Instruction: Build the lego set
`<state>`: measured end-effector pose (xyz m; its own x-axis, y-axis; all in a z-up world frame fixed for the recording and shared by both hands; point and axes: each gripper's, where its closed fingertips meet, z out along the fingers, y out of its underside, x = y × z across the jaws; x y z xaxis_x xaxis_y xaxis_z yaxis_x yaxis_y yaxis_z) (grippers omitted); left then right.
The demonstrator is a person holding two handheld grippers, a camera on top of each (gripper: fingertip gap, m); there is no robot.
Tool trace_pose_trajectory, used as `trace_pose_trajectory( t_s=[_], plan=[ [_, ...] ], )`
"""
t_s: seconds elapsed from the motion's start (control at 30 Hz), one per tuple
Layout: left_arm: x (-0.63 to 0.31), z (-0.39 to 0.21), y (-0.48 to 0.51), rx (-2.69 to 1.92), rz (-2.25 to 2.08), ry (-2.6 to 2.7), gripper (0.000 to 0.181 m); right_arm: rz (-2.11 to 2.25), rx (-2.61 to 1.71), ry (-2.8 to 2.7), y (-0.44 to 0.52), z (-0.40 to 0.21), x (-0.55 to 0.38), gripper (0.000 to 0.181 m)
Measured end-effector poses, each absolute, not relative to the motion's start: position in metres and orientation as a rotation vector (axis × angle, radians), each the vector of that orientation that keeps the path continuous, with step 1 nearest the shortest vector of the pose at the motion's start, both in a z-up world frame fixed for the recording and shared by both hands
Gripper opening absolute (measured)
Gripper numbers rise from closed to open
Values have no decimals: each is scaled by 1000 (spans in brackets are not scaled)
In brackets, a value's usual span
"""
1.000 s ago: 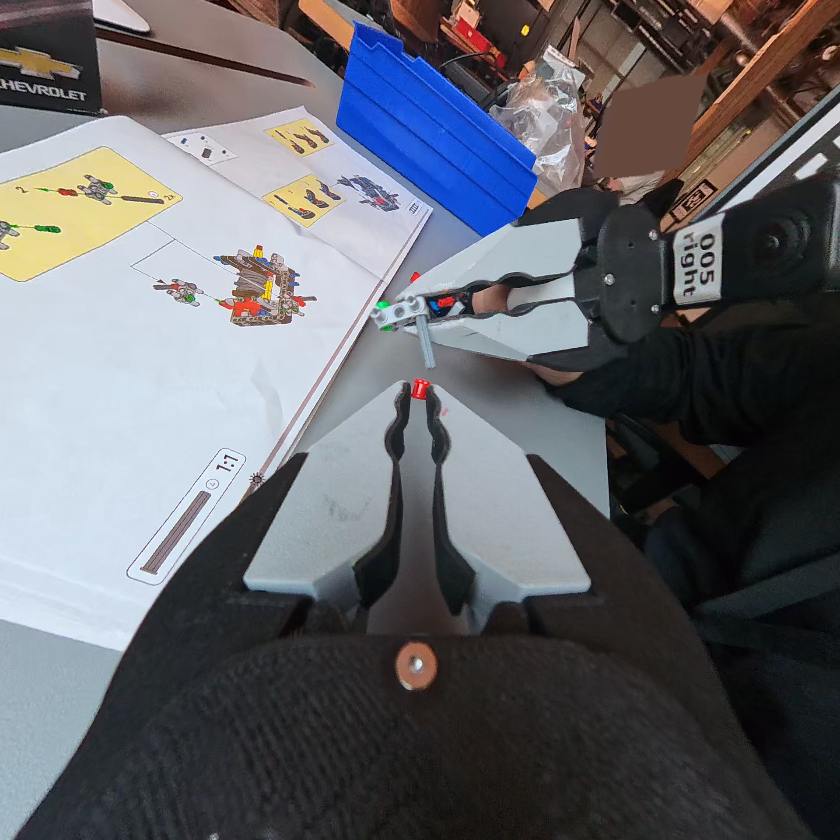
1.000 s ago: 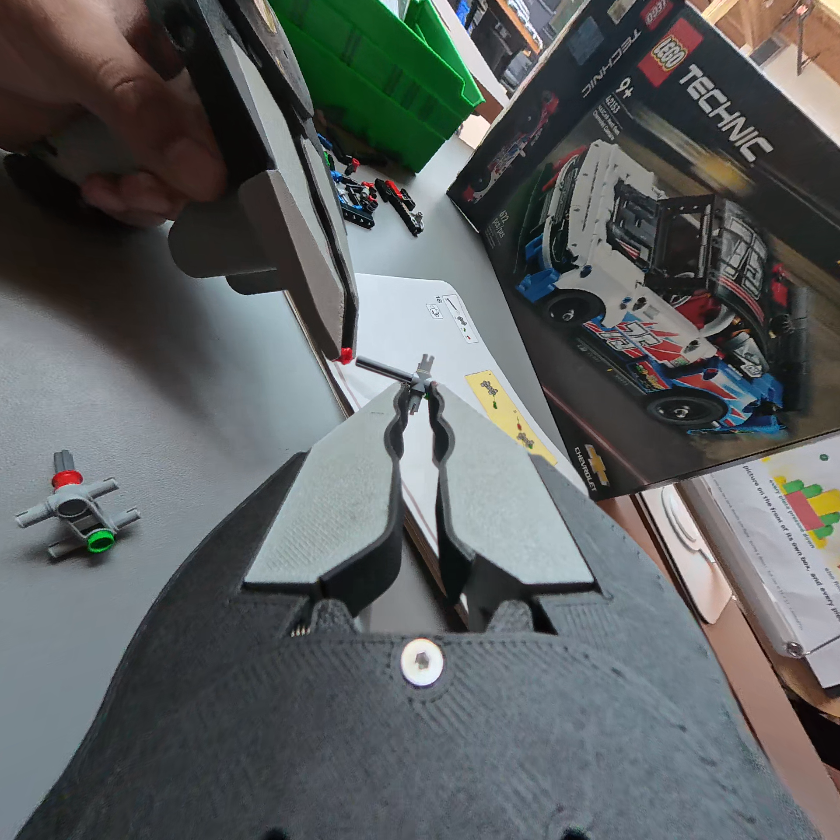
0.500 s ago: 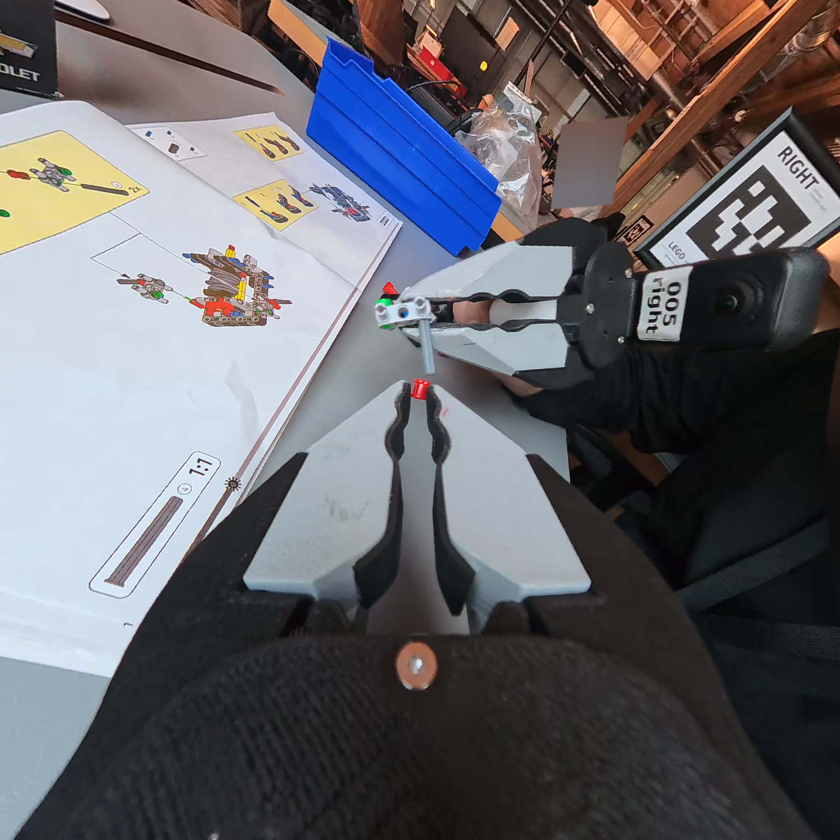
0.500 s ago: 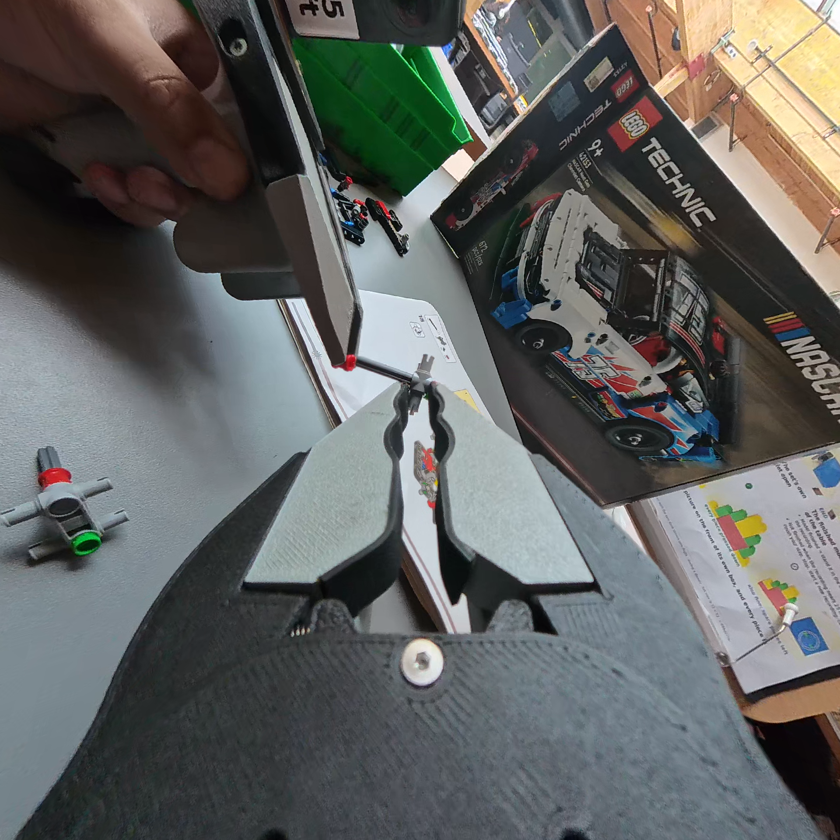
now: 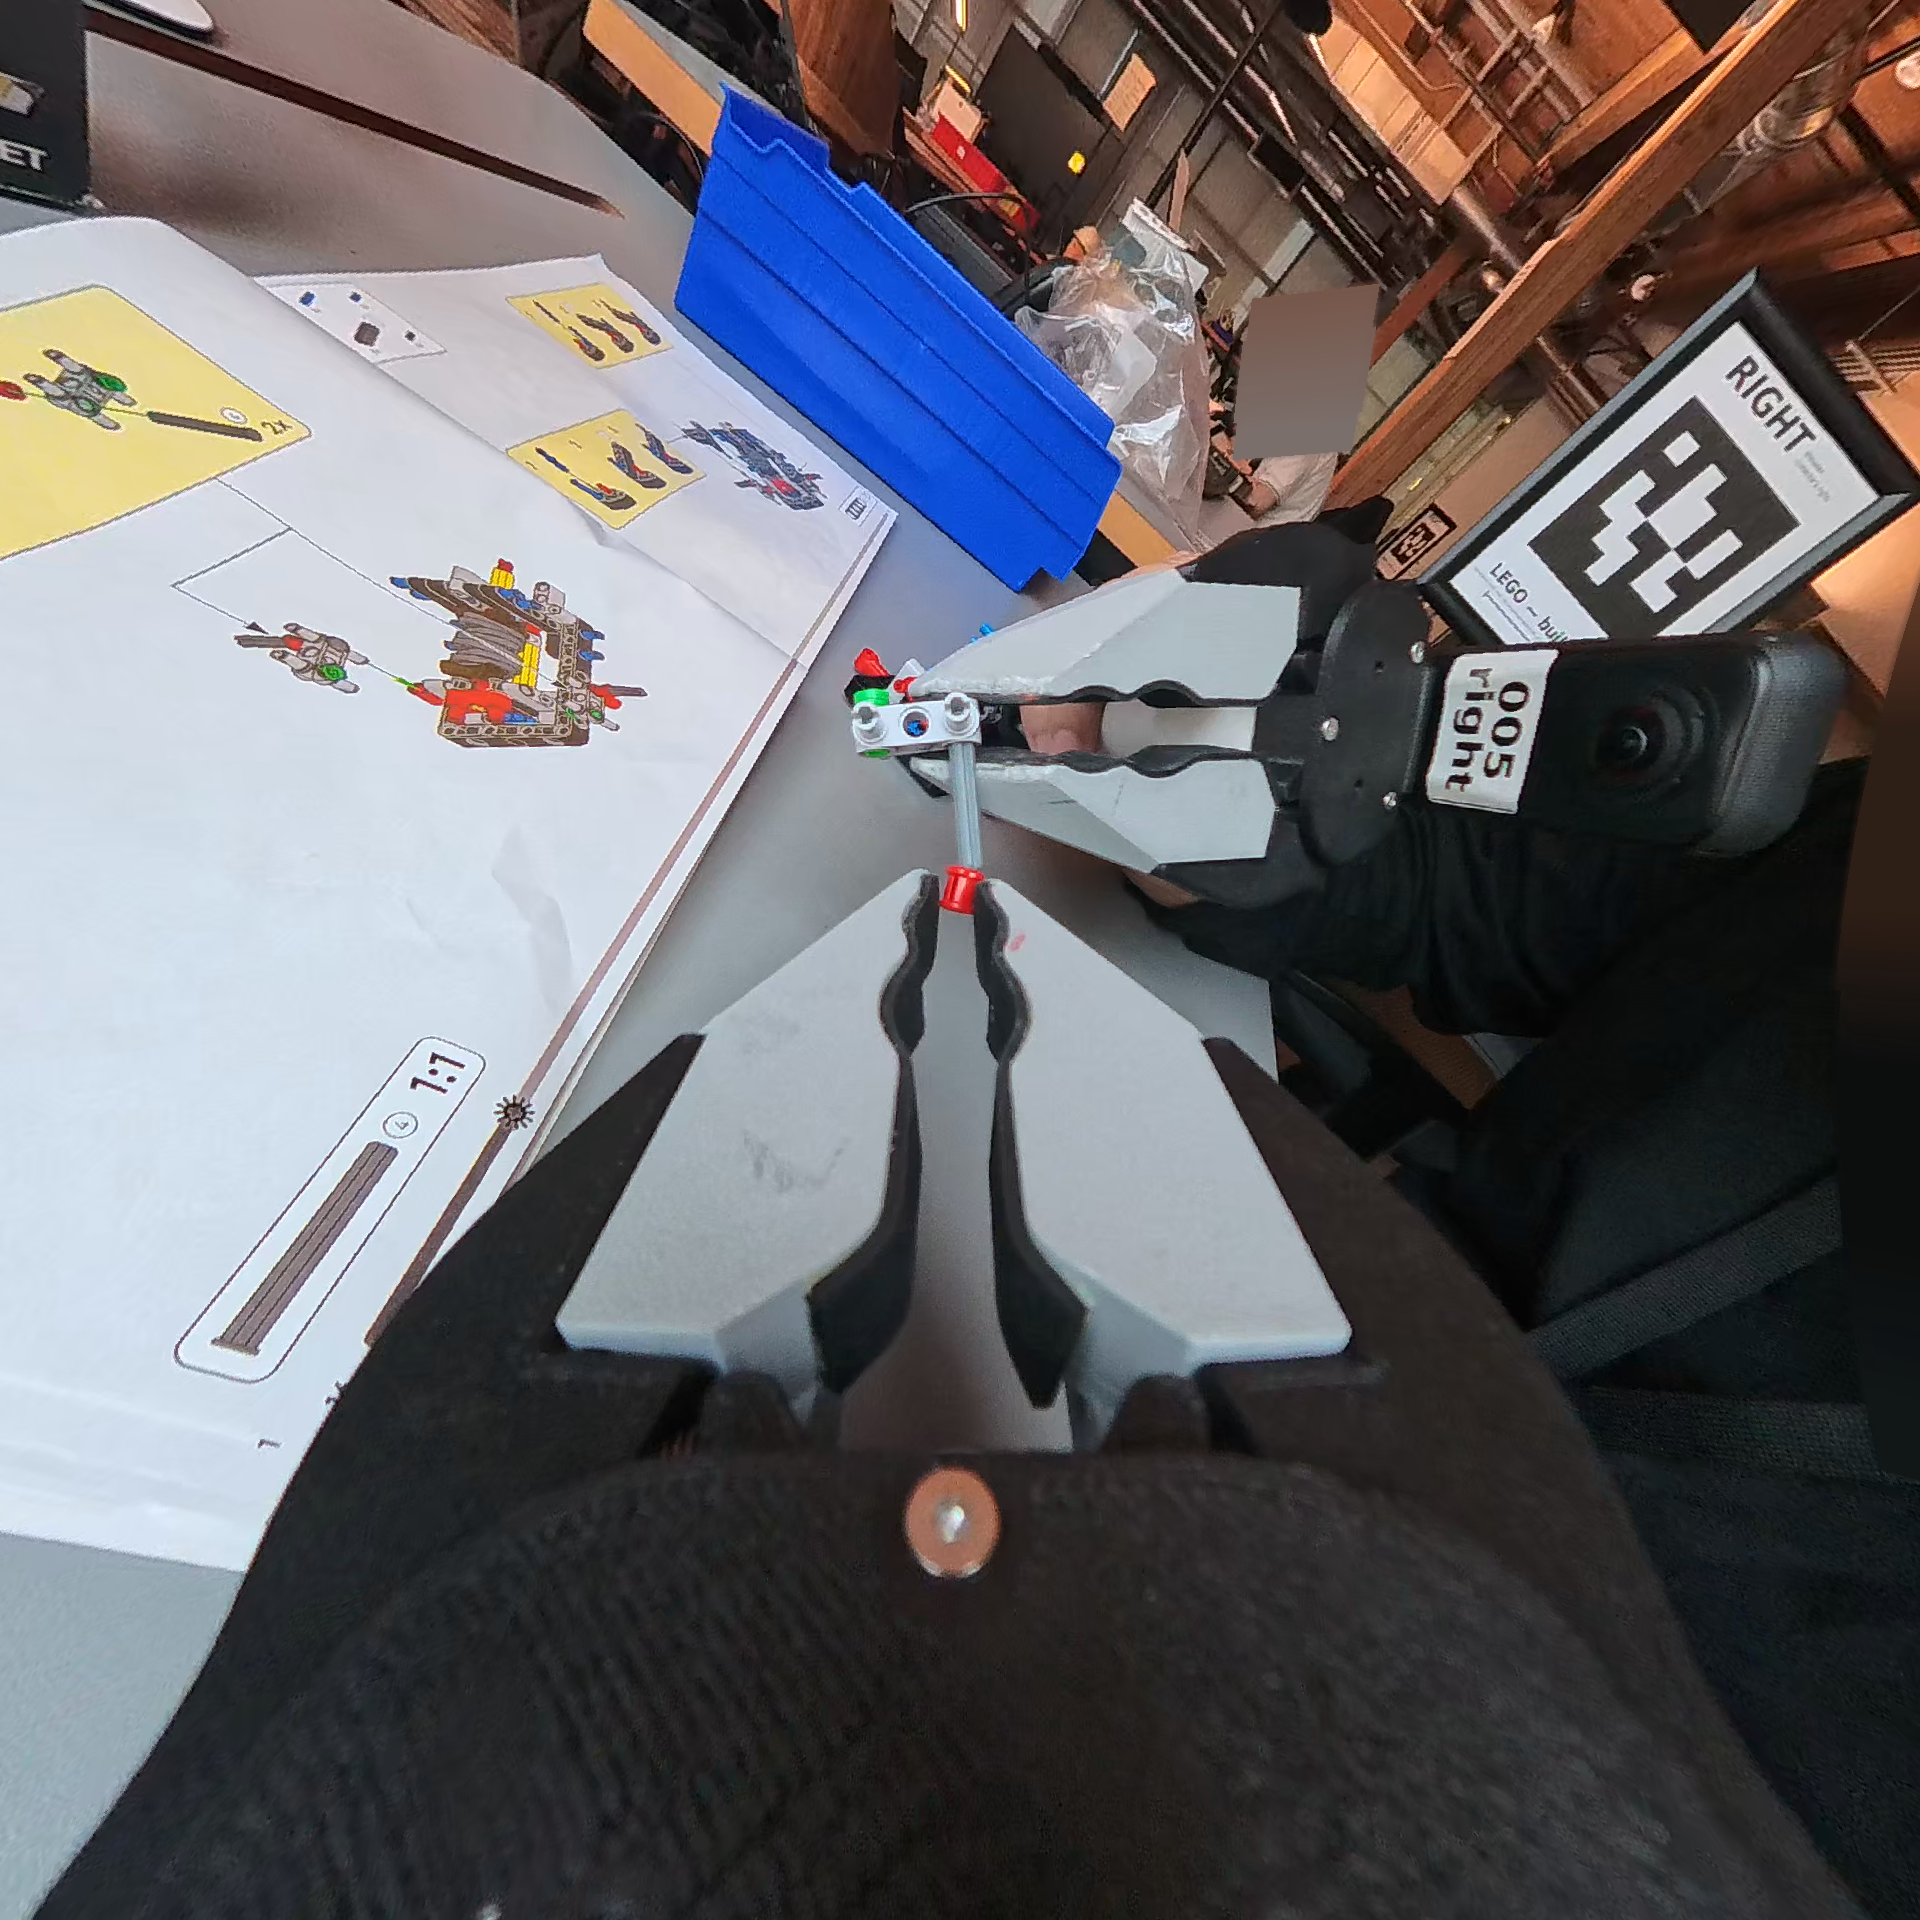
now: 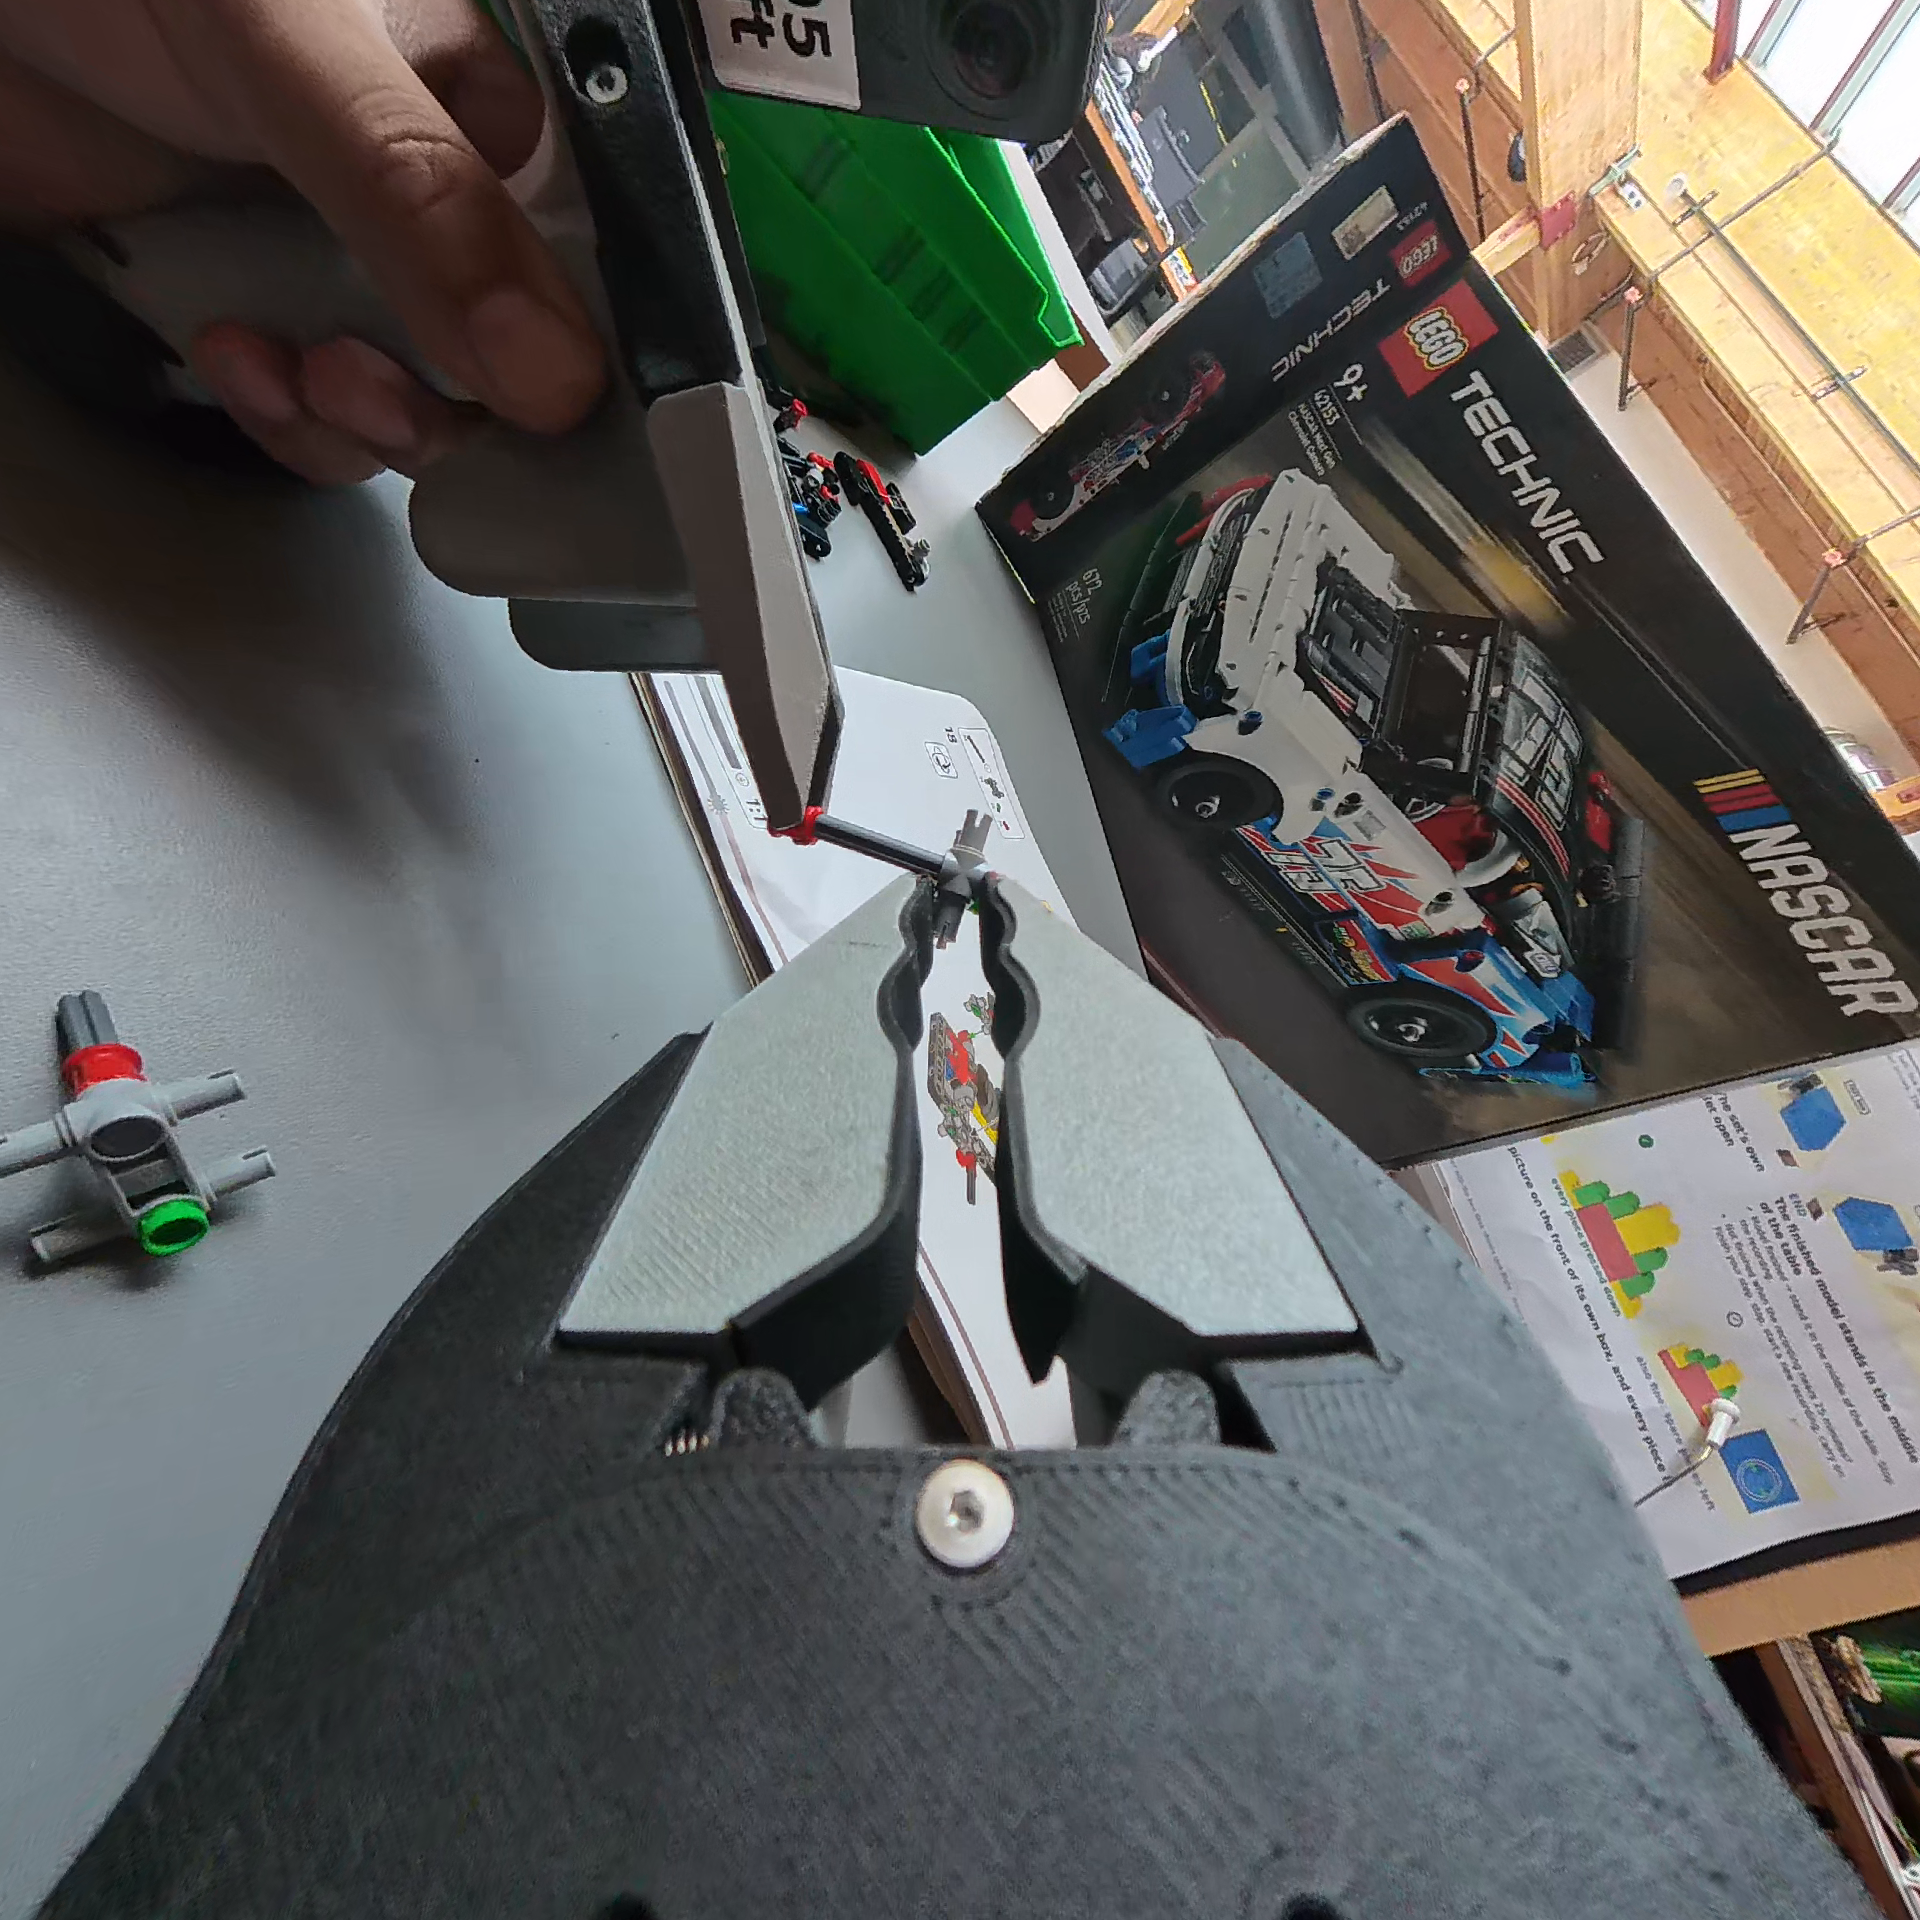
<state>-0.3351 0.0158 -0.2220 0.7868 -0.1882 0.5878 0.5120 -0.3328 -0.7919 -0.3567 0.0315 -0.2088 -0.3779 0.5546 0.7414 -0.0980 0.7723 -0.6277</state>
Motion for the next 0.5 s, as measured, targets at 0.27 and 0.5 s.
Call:
trace_pose_trajectory(
  t_s=[0.27, 0.5],
  plan=[
    [-334, -222, 16, -1771, -744, -254, 4, 702, -332, -1832, 32, -209, -356, 6],
    [-334, -221, 16, -1752, -774, -271, 4, 670, -306, -1814, 31, -207, -356, 6]
  ],
)
